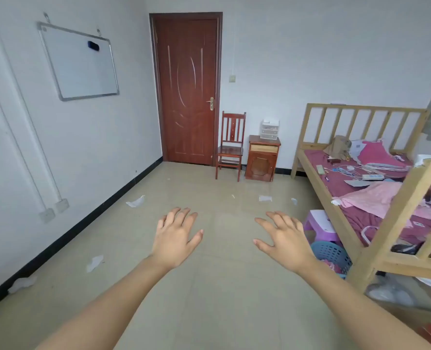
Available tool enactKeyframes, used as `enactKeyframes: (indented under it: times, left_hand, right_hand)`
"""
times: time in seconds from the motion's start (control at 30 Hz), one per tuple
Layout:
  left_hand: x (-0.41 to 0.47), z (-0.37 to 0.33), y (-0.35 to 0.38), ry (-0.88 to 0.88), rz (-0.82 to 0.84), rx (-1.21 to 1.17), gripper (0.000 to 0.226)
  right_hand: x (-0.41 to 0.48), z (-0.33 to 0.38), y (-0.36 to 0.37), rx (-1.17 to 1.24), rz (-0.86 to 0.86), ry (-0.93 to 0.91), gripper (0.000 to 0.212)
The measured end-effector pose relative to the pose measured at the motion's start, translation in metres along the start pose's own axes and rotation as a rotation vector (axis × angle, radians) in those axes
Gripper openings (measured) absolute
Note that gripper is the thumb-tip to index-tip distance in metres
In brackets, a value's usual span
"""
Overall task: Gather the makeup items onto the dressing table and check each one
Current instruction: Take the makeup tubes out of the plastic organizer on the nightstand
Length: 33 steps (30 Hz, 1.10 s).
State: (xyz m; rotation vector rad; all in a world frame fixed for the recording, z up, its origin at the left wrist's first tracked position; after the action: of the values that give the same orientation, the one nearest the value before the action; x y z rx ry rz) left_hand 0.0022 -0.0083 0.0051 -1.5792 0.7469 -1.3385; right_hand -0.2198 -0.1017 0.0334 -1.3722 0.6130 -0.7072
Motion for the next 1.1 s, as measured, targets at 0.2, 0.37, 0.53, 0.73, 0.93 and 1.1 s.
enactKeyframes:
  times: [0.2,0.37,0.53,0.73,0.93,1.1]
  left_hand:
    - [0.055,0.079,0.012,-0.029,0.053,-0.110,0.057]
    - [0.097,0.132,0.033,-0.032,0.119,-0.184,0.085]
    - [0.152,0.151,0.081,-0.013,0.130,-0.142,0.065]
    - [0.246,0.142,0.120,-0.008,0.179,-0.166,0.090]
    - [0.327,0.158,0.152,-0.054,0.175,-0.174,0.091]
    - [0.393,0.177,0.192,-0.071,0.170,-0.192,0.089]
  right_hand:
    - [0.094,0.044,-0.003,-0.026,-0.063,0.003,0.053]
    - [0.161,0.071,0.005,-0.013,-0.053,-0.001,0.054]
    - [0.221,0.054,0.018,0.001,-0.023,0.020,0.054]
    - [0.313,0.009,0.017,-0.013,-0.031,0.038,0.054]
    - [0.402,-0.018,0.015,0.026,-0.022,0.008,0.053]
    - [0.473,-0.040,0.026,0.062,-0.035,0.000,0.086]
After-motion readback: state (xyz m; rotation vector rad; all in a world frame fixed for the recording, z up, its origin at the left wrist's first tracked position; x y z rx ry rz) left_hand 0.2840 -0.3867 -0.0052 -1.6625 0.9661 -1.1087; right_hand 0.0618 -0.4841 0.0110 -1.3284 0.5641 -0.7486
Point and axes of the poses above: each hand's wrist, its own x-axis towards the middle knuckle, its own y-axis out of the palm, z = x × y, the point moved 1 cm from there along x, towards the middle knuckle, and after that the axes turned 6 degrees about z, right-handed, at the moved point
